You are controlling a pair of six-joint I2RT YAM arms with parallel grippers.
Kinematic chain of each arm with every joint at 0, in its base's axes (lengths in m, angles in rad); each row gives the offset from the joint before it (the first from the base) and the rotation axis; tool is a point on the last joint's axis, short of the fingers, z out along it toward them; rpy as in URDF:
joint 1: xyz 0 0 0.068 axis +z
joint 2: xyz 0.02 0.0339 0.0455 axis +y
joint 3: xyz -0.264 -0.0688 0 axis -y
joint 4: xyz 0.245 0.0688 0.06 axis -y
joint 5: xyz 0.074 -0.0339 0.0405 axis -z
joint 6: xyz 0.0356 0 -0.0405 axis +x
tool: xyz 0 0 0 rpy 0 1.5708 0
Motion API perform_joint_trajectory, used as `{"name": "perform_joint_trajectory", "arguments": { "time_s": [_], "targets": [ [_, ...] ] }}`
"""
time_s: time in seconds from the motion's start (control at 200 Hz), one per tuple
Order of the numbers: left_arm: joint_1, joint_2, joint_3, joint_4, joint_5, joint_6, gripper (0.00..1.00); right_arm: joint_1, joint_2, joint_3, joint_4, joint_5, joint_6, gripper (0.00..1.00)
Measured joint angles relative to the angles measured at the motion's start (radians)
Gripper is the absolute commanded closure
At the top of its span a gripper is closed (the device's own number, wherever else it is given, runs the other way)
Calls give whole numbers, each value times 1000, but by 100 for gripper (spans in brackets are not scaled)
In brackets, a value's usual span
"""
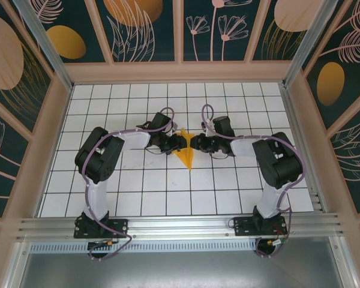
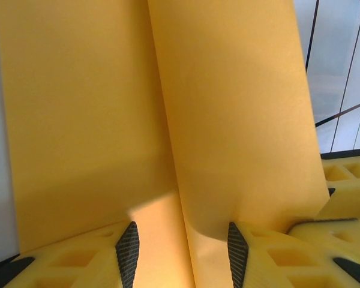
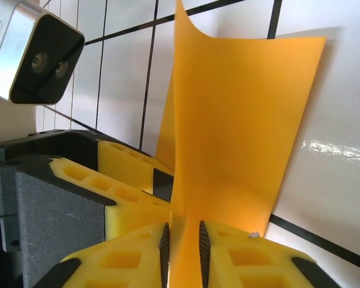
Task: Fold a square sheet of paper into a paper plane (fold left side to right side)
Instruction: Fourth fold the wing at the center of the table.
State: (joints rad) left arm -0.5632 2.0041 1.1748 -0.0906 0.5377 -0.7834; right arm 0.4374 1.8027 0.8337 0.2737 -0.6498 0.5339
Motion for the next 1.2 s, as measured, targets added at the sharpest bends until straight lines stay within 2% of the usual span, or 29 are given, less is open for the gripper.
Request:
{"name": "perform_joint_trajectory", "arguments": {
  "time_s": [0.1, 0.2, 1.201],
  "targets": [
    [0, 0, 0, 0, 0, 0, 53, 0, 8, 7, 0, -2, -3, 90],
    [0, 0, 0, 0, 0, 0, 53, 0, 18, 20, -7, -2, -4, 94],
    [0, 0, 0, -1, 0, 0, 53, 0, 94, 83, -124, 77, -54, 96]
  ]
}}
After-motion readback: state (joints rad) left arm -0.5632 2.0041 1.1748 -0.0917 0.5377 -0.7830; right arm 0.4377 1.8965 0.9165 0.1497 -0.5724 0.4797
